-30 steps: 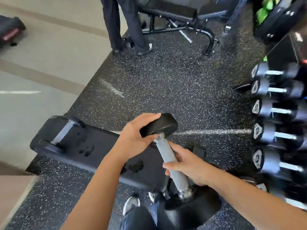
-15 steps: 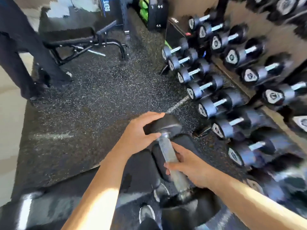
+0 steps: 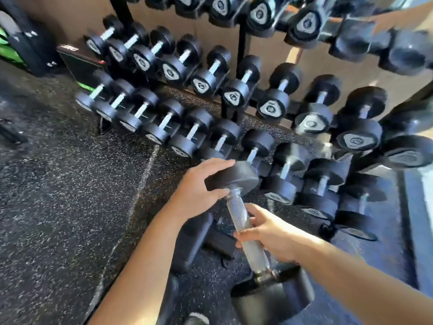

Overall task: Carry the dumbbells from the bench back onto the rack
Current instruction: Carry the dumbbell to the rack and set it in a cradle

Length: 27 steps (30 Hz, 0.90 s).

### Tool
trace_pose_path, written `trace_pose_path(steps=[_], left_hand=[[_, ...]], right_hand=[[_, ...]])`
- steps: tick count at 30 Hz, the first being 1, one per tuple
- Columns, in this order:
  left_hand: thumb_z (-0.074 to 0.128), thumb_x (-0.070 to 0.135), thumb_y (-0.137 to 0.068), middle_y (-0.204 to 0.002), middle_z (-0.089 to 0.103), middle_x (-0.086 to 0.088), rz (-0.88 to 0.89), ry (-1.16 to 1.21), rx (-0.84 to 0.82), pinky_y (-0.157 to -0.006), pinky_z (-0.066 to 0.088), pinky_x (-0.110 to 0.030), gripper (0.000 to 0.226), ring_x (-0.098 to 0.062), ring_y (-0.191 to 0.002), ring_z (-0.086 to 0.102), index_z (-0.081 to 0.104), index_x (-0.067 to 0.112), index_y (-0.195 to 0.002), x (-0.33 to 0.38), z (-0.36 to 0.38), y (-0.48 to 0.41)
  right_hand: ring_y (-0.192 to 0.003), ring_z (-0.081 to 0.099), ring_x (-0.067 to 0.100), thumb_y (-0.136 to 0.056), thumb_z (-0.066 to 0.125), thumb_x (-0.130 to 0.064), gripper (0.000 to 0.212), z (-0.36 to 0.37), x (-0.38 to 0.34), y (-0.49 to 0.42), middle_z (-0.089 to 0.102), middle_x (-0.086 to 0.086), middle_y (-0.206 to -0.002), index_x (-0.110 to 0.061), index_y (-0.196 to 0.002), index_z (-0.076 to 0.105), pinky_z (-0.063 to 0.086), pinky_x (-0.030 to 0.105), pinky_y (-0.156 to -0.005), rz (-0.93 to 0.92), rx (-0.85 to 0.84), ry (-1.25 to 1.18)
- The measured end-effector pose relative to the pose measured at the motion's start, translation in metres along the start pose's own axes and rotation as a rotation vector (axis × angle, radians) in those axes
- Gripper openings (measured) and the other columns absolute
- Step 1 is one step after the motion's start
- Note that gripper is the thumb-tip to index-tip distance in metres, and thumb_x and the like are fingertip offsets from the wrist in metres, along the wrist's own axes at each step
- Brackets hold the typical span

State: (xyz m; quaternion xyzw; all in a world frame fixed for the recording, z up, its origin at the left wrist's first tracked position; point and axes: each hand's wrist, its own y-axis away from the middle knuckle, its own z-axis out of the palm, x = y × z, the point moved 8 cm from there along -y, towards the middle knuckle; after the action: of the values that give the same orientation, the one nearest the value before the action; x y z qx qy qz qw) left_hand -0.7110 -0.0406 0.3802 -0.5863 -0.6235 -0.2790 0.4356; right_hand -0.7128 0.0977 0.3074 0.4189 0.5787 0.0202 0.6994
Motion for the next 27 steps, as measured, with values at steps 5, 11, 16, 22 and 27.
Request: trace_pose_path(steps=[5,11,16,22,27], left_hand=[[0.072,0.000,-0.071,-0.119,0.053,0.010,0.081,0.014,-0.139,-0.097,0.028,-0.004,0.057,0.009,-0.113,0.042,0.055,0.024,-0.120,0.028,0.071,-0.078],[0.074,-0.003,-0.068,-0.117,0.055,0.005,0.178,0.033,-0.198,-0.095,0.033,-0.007,0.056,0.003,-0.109,0.047,0.056,0.016,-0.118,0.057,0.148,-0.178],[0.075,0.000,-0.067,-0.115,0.052,0.019,0.195,0.054,-0.198,-0.094,0.031,-0.005,0.058,0.010,-0.110,0.046,0.056,0.020,-0.119,0.069,0.196,-0.252],[0.074,0.000,-0.069,-0.117,0.054,0.014,0.214,0.066,-0.281,-0.094,0.030,-0.004,0.059,0.010,-0.111,0.045,0.055,0.023,-0.120,0.074,0.242,-0.329],[0.073,0.000,-0.070,-0.117,0.055,0.014,0.216,0.075,-0.343,-0.097,0.031,-0.007,0.057,0.007,-0.111,0.046,0.056,0.024,-0.119,0.071,0.268,-0.394]], right_hand=[[-0.067,0.061,0.019,-0.079,0.059,0.009,0.046,-0.090,0.011,0.000,0.056,0.011,-0.089,-0.010,-0.117,0.043,0.052,0.040,-0.072,0.048,0.089,-0.111],[-0.071,0.062,0.022,-0.078,0.062,0.005,0.041,-0.211,0.006,-0.005,0.056,0.014,-0.089,-0.012,-0.110,0.045,0.050,0.048,-0.079,0.052,0.175,-0.098],[-0.080,0.060,0.030,-0.076,0.061,0.010,0.051,-0.298,-0.006,-0.012,0.058,0.022,-0.093,-0.006,-0.120,0.042,0.045,0.045,-0.076,0.046,0.245,-0.106],[-0.075,0.061,0.029,-0.078,0.059,0.011,0.048,-0.373,-0.013,-0.028,0.058,0.019,-0.092,-0.006,-0.120,0.042,0.048,0.048,-0.081,0.046,0.300,-0.166],[-0.072,0.061,0.026,-0.078,0.058,0.011,0.046,-0.427,-0.020,-0.057,0.058,0.016,-0.090,-0.012,-0.115,0.044,0.055,0.037,-0.067,0.066,0.356,-0.258]])
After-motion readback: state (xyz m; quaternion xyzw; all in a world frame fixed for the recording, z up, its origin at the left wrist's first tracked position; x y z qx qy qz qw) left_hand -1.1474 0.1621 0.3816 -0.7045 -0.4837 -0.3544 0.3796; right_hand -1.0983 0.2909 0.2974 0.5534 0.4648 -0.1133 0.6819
